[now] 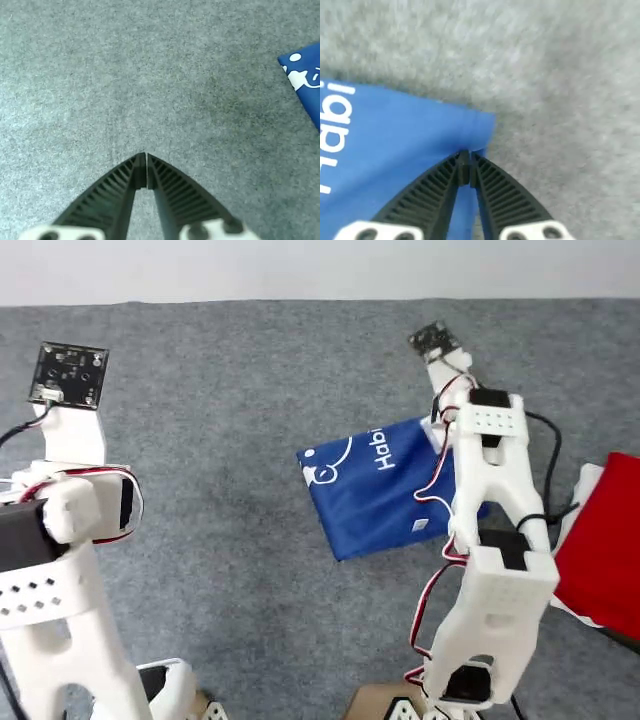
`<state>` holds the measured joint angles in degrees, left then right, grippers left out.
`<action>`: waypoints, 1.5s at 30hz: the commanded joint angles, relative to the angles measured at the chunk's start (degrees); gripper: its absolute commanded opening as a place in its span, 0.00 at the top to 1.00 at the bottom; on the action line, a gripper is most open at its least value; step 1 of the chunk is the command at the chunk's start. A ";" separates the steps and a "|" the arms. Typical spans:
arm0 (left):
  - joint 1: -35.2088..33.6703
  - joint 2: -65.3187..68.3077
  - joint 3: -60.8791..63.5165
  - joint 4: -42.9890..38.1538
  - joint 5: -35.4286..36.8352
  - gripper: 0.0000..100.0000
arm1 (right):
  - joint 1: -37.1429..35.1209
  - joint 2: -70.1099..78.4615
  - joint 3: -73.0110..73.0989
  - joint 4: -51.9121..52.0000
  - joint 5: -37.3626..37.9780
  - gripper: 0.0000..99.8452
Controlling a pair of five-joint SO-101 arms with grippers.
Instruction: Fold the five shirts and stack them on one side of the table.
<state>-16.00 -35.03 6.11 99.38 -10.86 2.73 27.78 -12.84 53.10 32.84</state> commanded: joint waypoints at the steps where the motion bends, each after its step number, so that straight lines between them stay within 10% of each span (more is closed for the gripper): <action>1: 0.26 -1.14 -0.22 0.97 0.53 0.99 | -1.89 -4.79 -3.60 -0.04 0.09 0.99; 8: 0.00 -1.23 -0.22 0.97 0.53 0.99 | -0.84 1.27 -3.52 -3.47 0.35 0.99; 27: -0.09 -1.32 -0.13 0.97 0.70 0.99 | 0.84 -14.29 -4.04 38.99 -0.18 0.99; 45: -0.09 -1.32 3.38 0.88 2.55 0.99 | 10.86 0.84 -3.60 32.04 -1.41 0.99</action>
<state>-16.00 -35.03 9.80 99.38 -8.84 12.75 32.44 -12.40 82.81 31.87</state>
